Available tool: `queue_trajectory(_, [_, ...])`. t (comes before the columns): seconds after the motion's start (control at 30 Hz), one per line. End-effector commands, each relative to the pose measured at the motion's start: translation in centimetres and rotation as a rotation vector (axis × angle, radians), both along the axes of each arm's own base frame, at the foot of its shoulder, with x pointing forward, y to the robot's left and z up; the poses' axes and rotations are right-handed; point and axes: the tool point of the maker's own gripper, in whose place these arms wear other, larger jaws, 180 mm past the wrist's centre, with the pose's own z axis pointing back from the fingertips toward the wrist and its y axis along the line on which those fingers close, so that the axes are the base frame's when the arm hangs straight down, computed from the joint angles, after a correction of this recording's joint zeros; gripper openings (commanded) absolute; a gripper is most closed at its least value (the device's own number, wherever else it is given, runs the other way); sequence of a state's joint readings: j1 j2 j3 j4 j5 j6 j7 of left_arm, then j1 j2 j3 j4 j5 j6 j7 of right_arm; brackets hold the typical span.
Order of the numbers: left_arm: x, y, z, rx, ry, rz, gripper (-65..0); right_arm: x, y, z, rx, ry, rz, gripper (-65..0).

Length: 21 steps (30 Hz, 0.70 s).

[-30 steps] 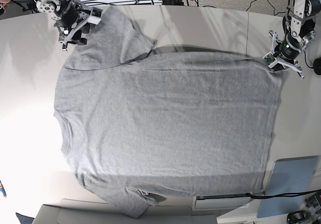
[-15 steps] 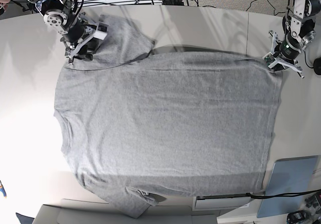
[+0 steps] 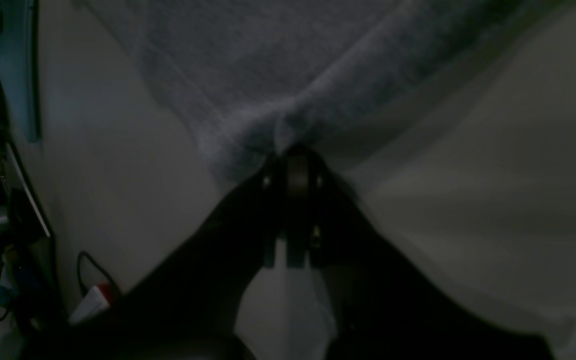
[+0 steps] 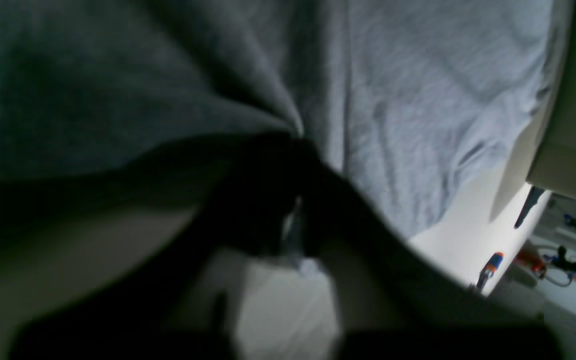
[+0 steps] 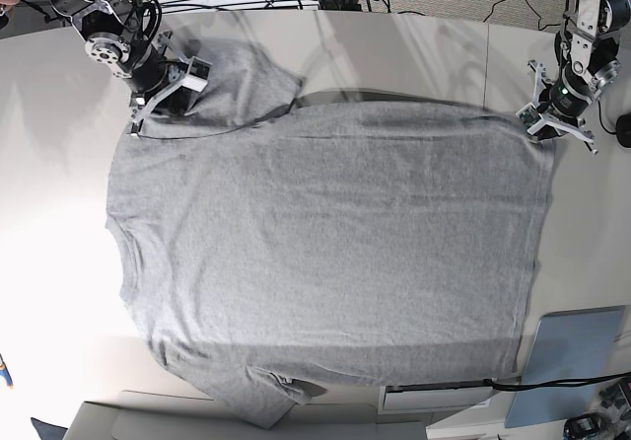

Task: Fold the T-shirt properly
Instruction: 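Drag the grey T-shirt by its shoulders toward the arm bases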

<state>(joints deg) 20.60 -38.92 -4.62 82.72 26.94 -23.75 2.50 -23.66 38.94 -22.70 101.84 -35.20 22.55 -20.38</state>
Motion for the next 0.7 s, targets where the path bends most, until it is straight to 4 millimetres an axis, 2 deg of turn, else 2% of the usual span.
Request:
queue_trajectory(0.0, [-2.9, -0.1, -2.0, 0.009, 0.138, -0.015, -65.0, -0.9, -1.3, -0.6, -0.056, 0.048, -0.013, -65.0])
queue_trajectory(0.1, [-3.1, 0.1, -2.0, 0.0, 0.145, 0.002, -65.0, -0.8, -1.4, -0.1, -0.053, 0.034, -0.056, -65.0])
queue_trajectory(0.27, [-3.4, 1.2, -1.0, 0.004, 0.153, 0.036, -65.0, -1.4, -0.8, 2.5, -0.047, -0.044, -0.123, -65.0])
queue_trajectory(0.37, [-3.8, 1.1, 0.2, 0.018, 0.149, -0.008, -65.0, -2.9, -0.7, 3.2, -0.066, -0.035, -0.098, -65.0])
queue_trajectory(0.53, [-5.9, 0.6, 1.1, 0.047, 0.18, -0.079, -65.0, -5.6, -1.4, 3.9, -0.143, -0.049, -0.096, -65.0])
queue_trajectory(0.67, [-7.1, 1.2, 1.4, 0.103, 0.149, -0.032, -65.0, -8.1, -0.9, 4.0, -0.146, -0.011, -0.079, -65.0])
